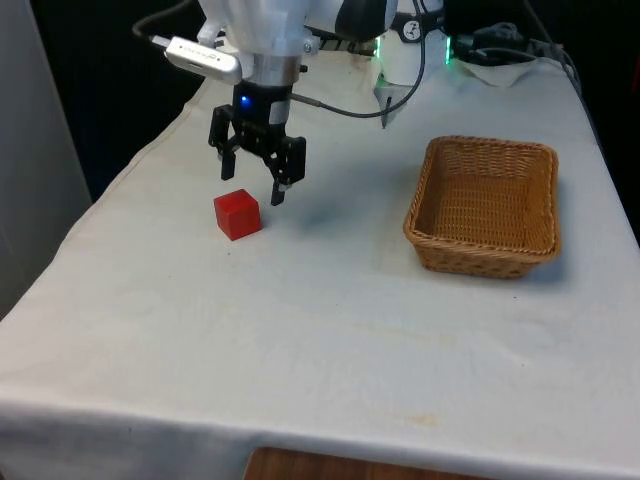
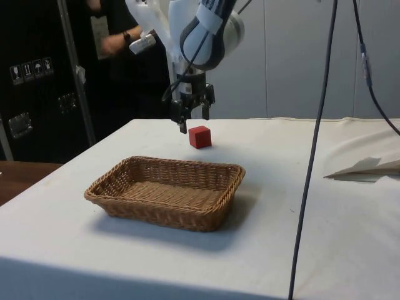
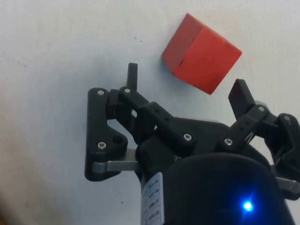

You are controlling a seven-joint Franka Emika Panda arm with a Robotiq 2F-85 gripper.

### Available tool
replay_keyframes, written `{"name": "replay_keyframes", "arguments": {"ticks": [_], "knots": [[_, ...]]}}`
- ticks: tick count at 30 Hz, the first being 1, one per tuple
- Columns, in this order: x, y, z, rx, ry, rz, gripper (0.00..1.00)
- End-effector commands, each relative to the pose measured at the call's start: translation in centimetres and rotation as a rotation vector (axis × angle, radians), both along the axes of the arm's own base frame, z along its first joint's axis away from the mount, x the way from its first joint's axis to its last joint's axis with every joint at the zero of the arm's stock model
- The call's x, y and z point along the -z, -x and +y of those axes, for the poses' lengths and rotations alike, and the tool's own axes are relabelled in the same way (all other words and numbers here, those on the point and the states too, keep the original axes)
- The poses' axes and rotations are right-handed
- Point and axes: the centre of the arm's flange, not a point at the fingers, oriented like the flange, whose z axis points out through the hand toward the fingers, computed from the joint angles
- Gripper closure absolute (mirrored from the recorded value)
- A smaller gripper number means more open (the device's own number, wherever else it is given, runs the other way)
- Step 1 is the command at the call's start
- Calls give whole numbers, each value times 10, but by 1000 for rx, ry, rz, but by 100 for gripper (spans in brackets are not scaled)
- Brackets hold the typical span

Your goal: Pick up the cube and place it into the basket.

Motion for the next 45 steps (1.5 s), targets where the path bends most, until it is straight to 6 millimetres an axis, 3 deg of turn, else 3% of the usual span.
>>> {"name": "replay_keyframes", "arguments": {"ticks": [1,17,32,42,43,44,45], "knots": [[2,0,-1,4,1,-3,0],[7,2,-19,58,26,-44,0],[39,4,-42,129,66,-89,0],[40,3,-42,133,67,-84,0],[40,3,-42,132,67,-82,7],[40,3,-42,132,67,-84,7],[41,3,-42,132,67,-83,27]]}}
